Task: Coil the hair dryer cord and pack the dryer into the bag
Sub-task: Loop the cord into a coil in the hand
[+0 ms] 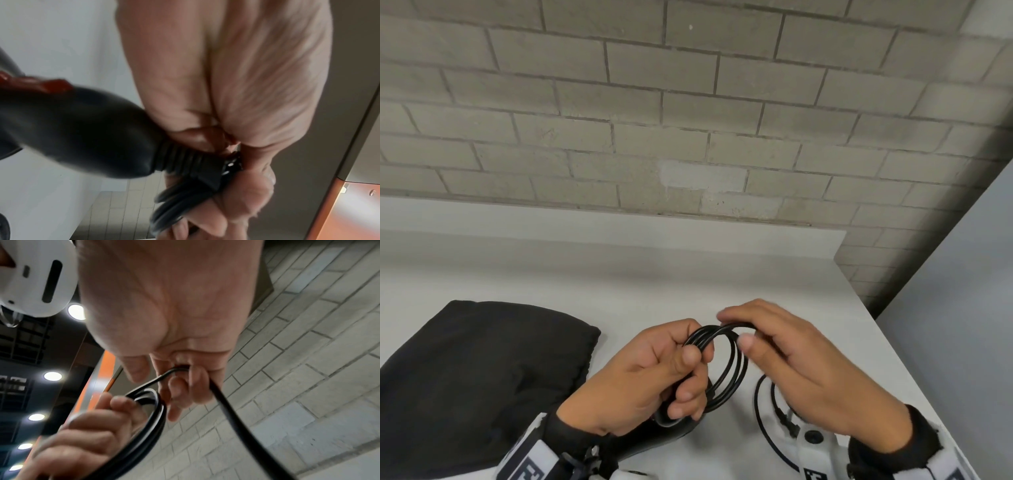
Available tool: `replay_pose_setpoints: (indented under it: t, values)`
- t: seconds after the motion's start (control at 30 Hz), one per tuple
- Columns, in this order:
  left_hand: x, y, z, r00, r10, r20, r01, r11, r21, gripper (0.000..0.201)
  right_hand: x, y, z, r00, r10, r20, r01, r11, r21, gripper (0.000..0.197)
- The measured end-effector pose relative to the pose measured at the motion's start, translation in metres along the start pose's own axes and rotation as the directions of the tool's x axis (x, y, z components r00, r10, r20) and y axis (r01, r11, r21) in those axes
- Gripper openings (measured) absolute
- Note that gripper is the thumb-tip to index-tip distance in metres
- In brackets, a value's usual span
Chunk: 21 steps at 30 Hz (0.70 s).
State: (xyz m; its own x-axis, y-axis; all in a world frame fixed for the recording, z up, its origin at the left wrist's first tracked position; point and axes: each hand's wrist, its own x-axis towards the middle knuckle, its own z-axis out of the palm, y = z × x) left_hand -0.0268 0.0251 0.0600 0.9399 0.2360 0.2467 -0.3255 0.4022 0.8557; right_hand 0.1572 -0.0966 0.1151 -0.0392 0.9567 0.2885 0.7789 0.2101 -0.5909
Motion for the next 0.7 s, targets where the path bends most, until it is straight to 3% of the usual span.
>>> replay_pose_setpoints:
  t: [0.1, 0.33, 0.5, 0.7]
  values:
    - [0.000, 0.001, 0.001, 1.000, 0.002, 0.021, -0.002, 1.000, 0.000, 0.022, 0.001, 0.000, 0.013, 0.996, 0.022, 0.091, -0.010, 0.992, -0.123, 0.042]
    - [-0.002, 0.002, 0.005, 0.999, 0.031, -0.036, -0.028, 0.996, 0.087, 0.026, 0.005, -0.001, 0.034, 1.000, 0.029, -0.005, -0.029, 0.999, -0.046, 0.009]
    - [-0.003, 0.007, 0.008, 0.992, 0.075, -0.105, -0.042, 0.956, 0.290, 0.035, 0.007, -0.003, 0.039, 0.994, 0.084, -0.076, -0.086, 0.996, -0.025, 0.015]
    - [-0.010, 0.006, 0.005, 0.976, 0.097, -0.192, -0.025, 0.937, 0.349, 0.036, 0.009, -0.002, 0.046, 0.969, 0.130, -0.208, -0.128, 0.992, 0.023, 0.016]
